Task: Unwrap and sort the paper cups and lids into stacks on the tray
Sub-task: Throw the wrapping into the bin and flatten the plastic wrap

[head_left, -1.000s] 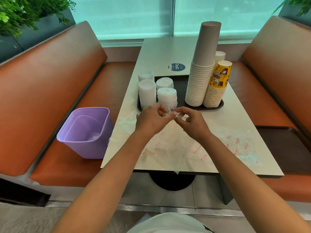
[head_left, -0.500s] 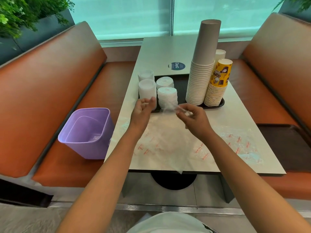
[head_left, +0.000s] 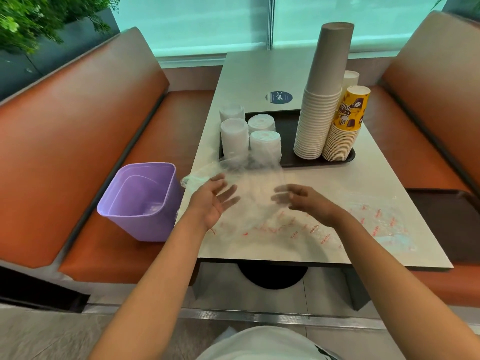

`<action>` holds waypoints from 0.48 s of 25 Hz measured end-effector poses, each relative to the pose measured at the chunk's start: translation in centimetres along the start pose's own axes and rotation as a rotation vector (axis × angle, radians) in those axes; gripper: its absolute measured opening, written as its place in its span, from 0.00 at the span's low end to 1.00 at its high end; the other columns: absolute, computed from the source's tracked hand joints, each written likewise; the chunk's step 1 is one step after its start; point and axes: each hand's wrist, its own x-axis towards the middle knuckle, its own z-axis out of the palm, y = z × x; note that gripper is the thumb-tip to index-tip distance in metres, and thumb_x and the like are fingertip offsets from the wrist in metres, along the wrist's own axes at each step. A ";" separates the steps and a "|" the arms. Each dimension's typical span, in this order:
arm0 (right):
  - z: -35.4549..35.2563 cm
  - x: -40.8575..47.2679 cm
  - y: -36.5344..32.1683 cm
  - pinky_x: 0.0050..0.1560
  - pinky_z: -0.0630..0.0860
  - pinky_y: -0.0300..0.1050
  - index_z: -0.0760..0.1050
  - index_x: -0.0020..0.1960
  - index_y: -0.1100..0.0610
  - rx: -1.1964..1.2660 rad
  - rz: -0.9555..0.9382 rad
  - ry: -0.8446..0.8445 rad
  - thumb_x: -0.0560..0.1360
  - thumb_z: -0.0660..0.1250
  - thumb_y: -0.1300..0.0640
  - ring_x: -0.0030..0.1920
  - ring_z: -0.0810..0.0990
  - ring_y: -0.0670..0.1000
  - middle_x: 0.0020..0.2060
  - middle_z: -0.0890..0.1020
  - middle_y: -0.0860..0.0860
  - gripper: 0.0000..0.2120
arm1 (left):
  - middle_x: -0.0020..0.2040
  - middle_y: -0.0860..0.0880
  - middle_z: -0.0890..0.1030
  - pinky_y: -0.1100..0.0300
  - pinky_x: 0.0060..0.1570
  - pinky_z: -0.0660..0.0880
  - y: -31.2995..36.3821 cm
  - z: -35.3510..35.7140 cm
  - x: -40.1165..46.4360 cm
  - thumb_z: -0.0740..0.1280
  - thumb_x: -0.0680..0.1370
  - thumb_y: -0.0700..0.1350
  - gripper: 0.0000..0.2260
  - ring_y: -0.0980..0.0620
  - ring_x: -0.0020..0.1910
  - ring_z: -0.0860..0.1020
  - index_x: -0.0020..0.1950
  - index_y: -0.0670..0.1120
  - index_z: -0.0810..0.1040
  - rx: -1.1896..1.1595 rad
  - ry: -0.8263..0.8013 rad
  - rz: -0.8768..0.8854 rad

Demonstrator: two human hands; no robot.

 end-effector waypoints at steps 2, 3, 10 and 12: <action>1.5 0.1 0.6 0.63 0.69 0.41 0.75 0.56 0.48 -0.078 0.012 -0.078 0.64 0.70 0.49 0.64 0.73 0.48 0.62 0.76 0.48 0.20 | 0.29 0.50 0.80 0.55 0.31 0.81 0.3 0.0 -0.1 0.55 0.81 0.37 0.11 0.53 0.29 0.82 0.45 0.46 0.74 -0.229 -0.014 -0.056; 2.3 0.3 0.9 0.67 0.65 0.43 0.77 0.52 0.45 -0.164 -0.008 -0.095 0.62 0.74 0.49 0.67 0.70 0.46 0.65 0.73 0.46 0.19 | 0.28 0.50 0.80 0.57 0.30 0.80 0.5 0.0 0.0 0.54 0.82 0.37 0.12 0.54 0.29 0.81 0.44 0.46 0.74 -0.296 -0.012 -0.067; 4.4 1.4 -0.1 0.58 0.71 0.41 0.71 0.33 0.55 -0.023 -0.232 0.200 0.76 0.66 0.65 0.56 0.79 0.45 0.49 0.84 0.48 0.14 | 0.53 0.47 0.83 0.54 0.50 0.72 1.4 -1.9 -0.9 0.47 0.72 0.74 0.39 0.47 0.50 0.81 0.62 0.45 0.75 0.200 -0.151 -0.036; 4.3 1.7 -0.4 0.51 0.75 0.39 0.70 0.32 0.58 0.098 -0.263 0.230 0.76 0.64 0.68 0.46 0.82 0.45 0.40 0.85 0.48 0.15 | 0.56 0.47 0.82 0.58 0.50 0.72 0.6 -2.8 -1.8 0.61 0.61 0.77 0.44 0.47 0.51 0.82 0.64 0.46 0.75 0.335 -0.268 -0.090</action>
